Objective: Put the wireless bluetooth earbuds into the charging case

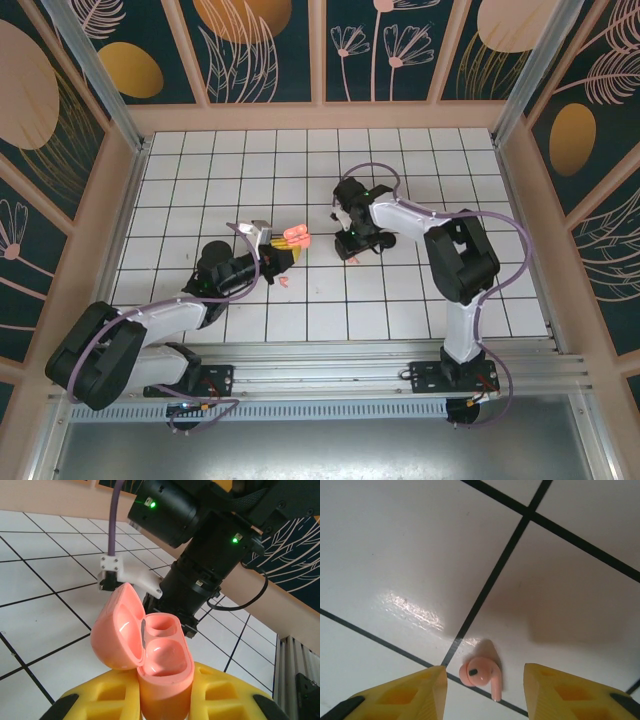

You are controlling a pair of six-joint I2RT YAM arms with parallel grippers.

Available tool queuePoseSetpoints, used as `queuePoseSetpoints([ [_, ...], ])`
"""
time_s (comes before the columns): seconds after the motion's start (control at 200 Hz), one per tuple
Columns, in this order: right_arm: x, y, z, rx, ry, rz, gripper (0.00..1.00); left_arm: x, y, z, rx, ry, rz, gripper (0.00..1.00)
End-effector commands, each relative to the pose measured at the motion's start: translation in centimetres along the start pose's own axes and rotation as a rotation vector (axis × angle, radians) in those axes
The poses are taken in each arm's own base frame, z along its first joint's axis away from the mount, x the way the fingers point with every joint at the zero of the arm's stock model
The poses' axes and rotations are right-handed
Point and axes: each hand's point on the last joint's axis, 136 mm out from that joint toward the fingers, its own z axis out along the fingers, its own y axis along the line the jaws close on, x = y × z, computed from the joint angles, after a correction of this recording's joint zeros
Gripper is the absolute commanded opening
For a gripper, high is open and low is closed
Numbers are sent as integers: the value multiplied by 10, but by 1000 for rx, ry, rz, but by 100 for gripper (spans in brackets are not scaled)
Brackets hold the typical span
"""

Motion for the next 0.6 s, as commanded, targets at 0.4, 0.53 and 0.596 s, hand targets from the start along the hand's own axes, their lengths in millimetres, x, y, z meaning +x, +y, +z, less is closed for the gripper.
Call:
queuePoseSetpoints([
  [0.4,4,-3,16,50,77,-96,42,-21,-3,1,0,-38,45,14],
  [0.53,7,-4,18,52,90,-101,40,-20,-3,2,1,-35,42,14],
  [0.596,7,-4,19,51,93,-100,39,-20,-3,2,1,-35,42,14],
])
